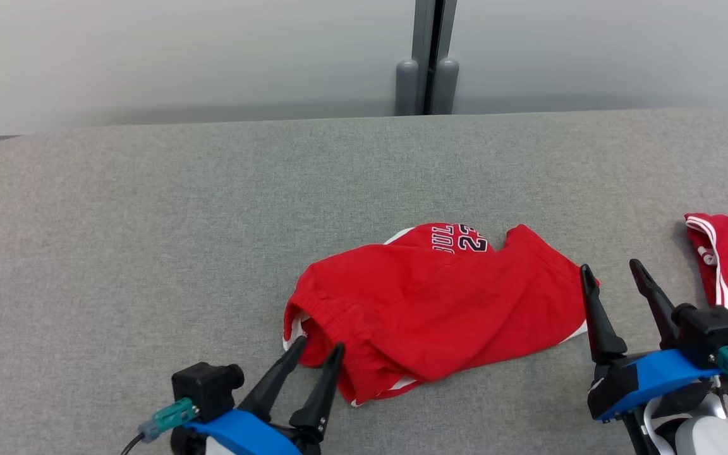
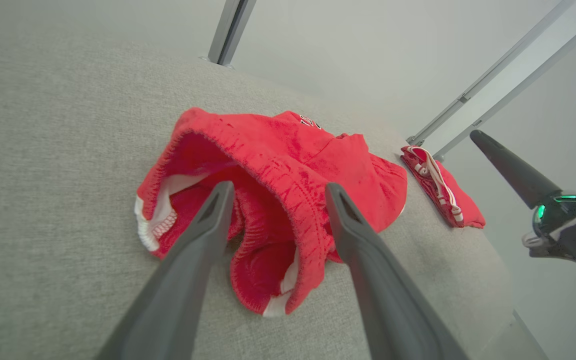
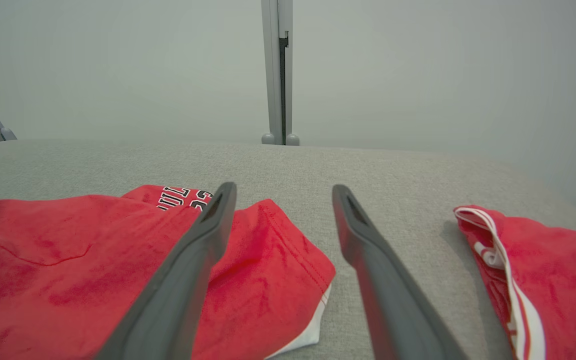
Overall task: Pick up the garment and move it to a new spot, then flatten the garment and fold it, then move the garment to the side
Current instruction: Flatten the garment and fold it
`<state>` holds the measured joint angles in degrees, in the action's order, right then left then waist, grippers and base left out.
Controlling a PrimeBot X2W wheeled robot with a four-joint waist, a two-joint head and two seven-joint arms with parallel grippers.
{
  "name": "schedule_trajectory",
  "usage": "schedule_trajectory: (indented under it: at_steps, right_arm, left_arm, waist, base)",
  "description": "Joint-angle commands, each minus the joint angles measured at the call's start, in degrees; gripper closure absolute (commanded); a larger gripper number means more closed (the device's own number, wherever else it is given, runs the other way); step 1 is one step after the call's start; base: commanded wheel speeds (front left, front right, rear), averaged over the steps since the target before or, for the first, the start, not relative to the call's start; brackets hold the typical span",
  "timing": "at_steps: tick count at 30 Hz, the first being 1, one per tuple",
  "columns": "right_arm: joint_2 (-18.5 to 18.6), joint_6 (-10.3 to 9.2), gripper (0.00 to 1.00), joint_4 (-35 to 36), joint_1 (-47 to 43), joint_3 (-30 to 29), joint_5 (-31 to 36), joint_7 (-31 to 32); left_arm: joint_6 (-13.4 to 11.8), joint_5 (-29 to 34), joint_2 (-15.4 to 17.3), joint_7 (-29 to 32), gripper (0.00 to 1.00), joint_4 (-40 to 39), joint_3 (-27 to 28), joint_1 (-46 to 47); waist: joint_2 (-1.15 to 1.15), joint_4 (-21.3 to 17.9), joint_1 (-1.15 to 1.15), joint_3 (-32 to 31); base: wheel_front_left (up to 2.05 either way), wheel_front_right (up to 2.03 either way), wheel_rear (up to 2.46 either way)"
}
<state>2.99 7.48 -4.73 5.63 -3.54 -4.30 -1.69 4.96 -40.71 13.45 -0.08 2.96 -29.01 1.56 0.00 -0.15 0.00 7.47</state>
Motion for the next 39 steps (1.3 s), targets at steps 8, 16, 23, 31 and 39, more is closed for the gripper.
schedule_trajectory:
  at_steps: [8,16,23,31,39]
  right_arm:
    - [-0.1,0.04,0.00,-0.7,1.4,1.3,-1.4,-1.2]
    - [-0.1,0.04,0.00,-1.1,2.4,2.3,-2.0,-2.1]
    - [-0.1,0.04,0.00,-1.3,3.4,3.2,-2.8,-2.5]
    - [-0.1,0.04,0.00,-2.2,5.2,4.9,-3.3,-3.0]
    - [-0.1,0.04,0.00,-3.1,5.2,4.6,-3.4,-3.5]
  left_arm:
    - [-1.2,-5.2,-2.6,5.3,0.00,3.2,0.1,3.9]
    - [-3.4,-2.8,-1.8,3.0,1.00,6.7,2.0,8.1]
    - [-2.6,1.9,0.8,-0.2,1.00,11.8,2.4,14.8]
    - [-1.1,7.5,3.6,-4.5,1.00,21.8,2.0,25.5]
    - [-0.9,9.2,4.2,-10.0,1.00,27.5,2.8,29.1]
  waist:
    - [0.00,-1.0,0.00,1.5]
    - [0.00,-3.2,0.00,2.6]
    - [0.00,-4.6,0.00,4.6]
    - [0.00,-6.9,0.00,7.1]
    - [0.00,-7.5,0.00,7.0]
  base:
    - [0.00,0.00,0.00]
    - [0.00,0.00,0.00]
    - [0.00,0.00,0.00]
    - [0.00,0.00,0.00]
    - [0.00,0.00,0.00]
